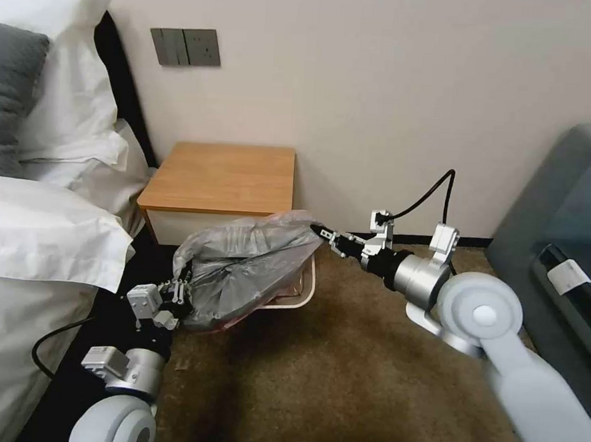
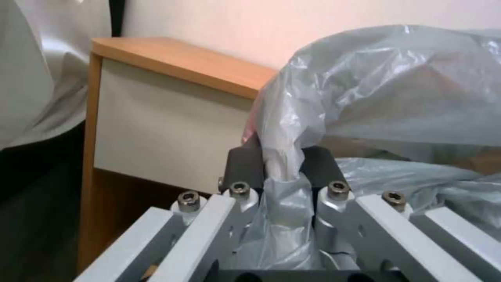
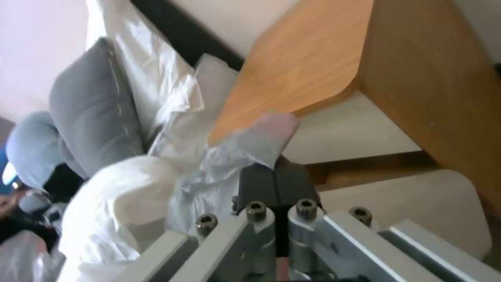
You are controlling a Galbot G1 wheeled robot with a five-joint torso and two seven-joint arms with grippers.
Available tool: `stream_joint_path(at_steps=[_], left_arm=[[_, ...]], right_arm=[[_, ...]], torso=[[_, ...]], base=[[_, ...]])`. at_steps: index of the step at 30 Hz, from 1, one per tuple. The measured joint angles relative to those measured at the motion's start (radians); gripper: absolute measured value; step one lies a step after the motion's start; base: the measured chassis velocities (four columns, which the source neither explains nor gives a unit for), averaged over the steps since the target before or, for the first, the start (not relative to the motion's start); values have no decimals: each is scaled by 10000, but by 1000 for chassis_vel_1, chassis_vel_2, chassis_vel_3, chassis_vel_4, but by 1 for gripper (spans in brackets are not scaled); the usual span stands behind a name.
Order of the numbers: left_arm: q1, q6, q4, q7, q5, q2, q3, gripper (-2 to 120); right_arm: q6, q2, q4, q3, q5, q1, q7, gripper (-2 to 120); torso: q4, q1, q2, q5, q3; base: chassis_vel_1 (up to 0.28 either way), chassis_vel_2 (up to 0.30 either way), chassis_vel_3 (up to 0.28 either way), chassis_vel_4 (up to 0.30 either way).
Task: Pick up the garbage bag from the table and place it over the trash can.
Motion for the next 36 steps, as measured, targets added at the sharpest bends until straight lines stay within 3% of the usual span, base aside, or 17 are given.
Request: stream_joint_path(at_steps=[9,23,32,36], left_arm=[[56,-120,-1,389,-237,16,-220,10],[99,-129,-133,1090,-802,11,-552,10],[21,55,-113,975,-953,9,-568,10],[-45,165,-42,736,-935,-26,-531,10]], right_arm=[[-278,104,-515,19,485,128,-5,0],[-726,14,-1084,-241,-690,167,-656,0],[-783,-33,-1013,-272,-1043,25,-1188,0],[-620,-49,-805,-221,-1538,-160,-1517,14]], torso=[[0,0,0,0,0],[0,0,0,0,0],[0,0,0,0,0],[0,0,0,0,0]], base=[[0,0,0,0],[0,0,0,0],[0,0,0,0],[0,0,0,0]])
